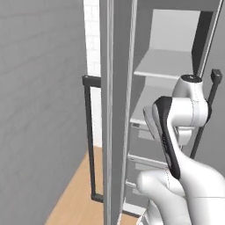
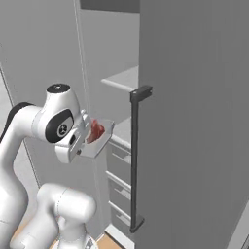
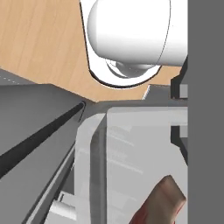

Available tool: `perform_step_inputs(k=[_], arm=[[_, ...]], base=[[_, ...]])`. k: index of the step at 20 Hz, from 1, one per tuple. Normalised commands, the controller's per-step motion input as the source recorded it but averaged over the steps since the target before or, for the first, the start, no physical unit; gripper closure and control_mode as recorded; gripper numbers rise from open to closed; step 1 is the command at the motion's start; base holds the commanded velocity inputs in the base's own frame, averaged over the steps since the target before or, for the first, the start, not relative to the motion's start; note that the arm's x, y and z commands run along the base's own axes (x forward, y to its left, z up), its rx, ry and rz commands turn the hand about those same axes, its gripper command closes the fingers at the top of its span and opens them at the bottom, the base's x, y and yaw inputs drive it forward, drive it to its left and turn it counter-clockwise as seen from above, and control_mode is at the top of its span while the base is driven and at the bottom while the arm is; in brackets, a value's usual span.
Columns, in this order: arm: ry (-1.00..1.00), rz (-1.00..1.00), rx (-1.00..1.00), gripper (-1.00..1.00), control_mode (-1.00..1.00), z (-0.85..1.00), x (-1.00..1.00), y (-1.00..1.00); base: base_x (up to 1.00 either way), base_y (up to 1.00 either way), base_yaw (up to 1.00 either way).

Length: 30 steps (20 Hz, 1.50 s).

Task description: Take the meat container that has the steak and place it on the second highest rack of the freezer. Then take the vegetable container that has the tomato and carrot and place it on the highest rack of the freezer.

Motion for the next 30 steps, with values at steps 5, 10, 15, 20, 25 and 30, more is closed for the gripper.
perform_step_inputs(k=[5,10,15,20,25,30], arm=[[0.0,0.0,0.0,1.0,1.0,0.0,0.0,0.0],[0.0,0.0,0.0,1.0,1.0,0.0,0.0,0.0],[0.0,0.0,0.0,1.0,1.0,0.0,0.0,0.0],[0.0,0.0,0.0,1.0,1.0,0.0,0.0,0.0],[0.0,0.0,0.0,1.0,1.0,0.0,0.0,0.0],[0.0,0.0,0.0,1.0,1.0,0.0,0.0,0.0]], base=[[0.25,0.42,-0.48],[0.23,0.11,-0.37],[0.02,0.0,-0.01],[-0.18,-0.34,0.01],[0.08,-0.37,0.01],[0.51,0.0,0.0]])
